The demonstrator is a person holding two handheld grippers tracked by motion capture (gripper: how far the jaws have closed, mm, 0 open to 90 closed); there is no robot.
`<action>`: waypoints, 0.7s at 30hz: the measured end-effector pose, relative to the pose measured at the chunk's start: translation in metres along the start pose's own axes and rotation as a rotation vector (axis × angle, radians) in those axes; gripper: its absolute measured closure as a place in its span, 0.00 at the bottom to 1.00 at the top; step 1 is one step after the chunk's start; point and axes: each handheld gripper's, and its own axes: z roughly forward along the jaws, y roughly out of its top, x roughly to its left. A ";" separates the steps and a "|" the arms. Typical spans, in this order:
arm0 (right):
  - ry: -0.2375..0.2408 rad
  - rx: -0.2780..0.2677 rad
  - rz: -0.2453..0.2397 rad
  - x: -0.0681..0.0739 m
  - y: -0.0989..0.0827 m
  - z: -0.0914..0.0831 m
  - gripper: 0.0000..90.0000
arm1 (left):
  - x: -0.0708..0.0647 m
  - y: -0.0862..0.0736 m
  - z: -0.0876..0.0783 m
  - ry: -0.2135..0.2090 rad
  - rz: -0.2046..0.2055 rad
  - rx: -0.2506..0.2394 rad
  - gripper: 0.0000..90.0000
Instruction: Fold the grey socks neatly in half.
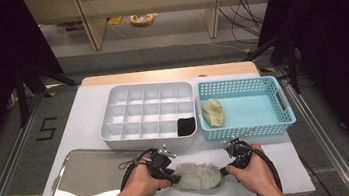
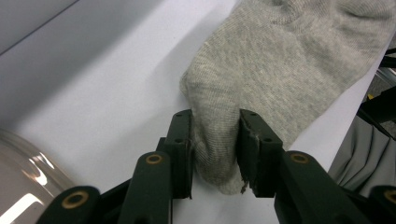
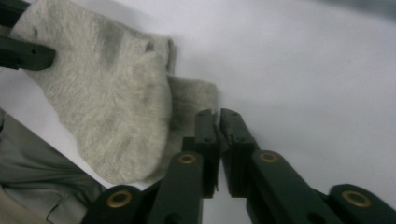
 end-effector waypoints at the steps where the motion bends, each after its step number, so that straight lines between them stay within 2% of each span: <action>1: -0.029 -0.057 -0.019 0.001 0.001 -0.007 0.90 | 0.000 0.000 0.000 0.000 0.000 0.001 0.74; 2: -0.024 -0.062 0.011 0.002 0.002 -0.011 0.89 | 0.000 0.000 0.000 -0.001 0.000 0.000 0.74; 3: -0.024 -0.062 0.011 0.002 0.002 -0.011 0.89 | 0.000 0.000 0.000 -0.001 0.000 0.000 0.74; 4: 0.002 -0.121 -0.010 0.002 0.004 -0.019 0.86 | 0.001 0.000 0.001 -0.008 -0.005 -0.002 0.74; 5: 0.014 -0.130 -0.013 0.003 0.004 -0.021 0.85 | 0.001 0.000 0.001 -0.008 -0.005 -0.002 0.74; 6: 0.040 -0.127 0.001 0.005 0.005 -0.022 0.83 | 0.001 0.001 0.001 -0.008 -0.007 -0.002 0.74; 8: 0.077 -0.108 -0.003 0.008 0.005 -0.020 0.81 | 0.001 0.001 0.000 -0.010 -0.011 0.000 0.74; 11: 0.086 -0.086 -0.018 0.009 0.004 -0.015 0.82 | 0.001 0.000 0.000 -0.010 -0.011 -0.001 0.74; 12: 0.079 -0.068 -0.024 0.010 0.003 -0.010 0.86 | 0.001 0.000 0.000 -0.010 -0.009 -0.001 0.74; 13: 0.079 -0.047 -0.019 0.009 0.001 -0.004 0.96 | 0.001 0.000 0.000 -0.010 -0.011 -0.002 0.74; 19: 0.082 -0.057 -0.029 0.009 0.000 -0.010 0.98 | 0.001 0.000 0.000 -0.009 -0.012 -0.001 0.73; 21: 0.083 -0.063 -0.024 0.010 0.000 -0.017 0.98 | 0.001 0.000 -0.001 -0.010 -0.018 0.001 0.71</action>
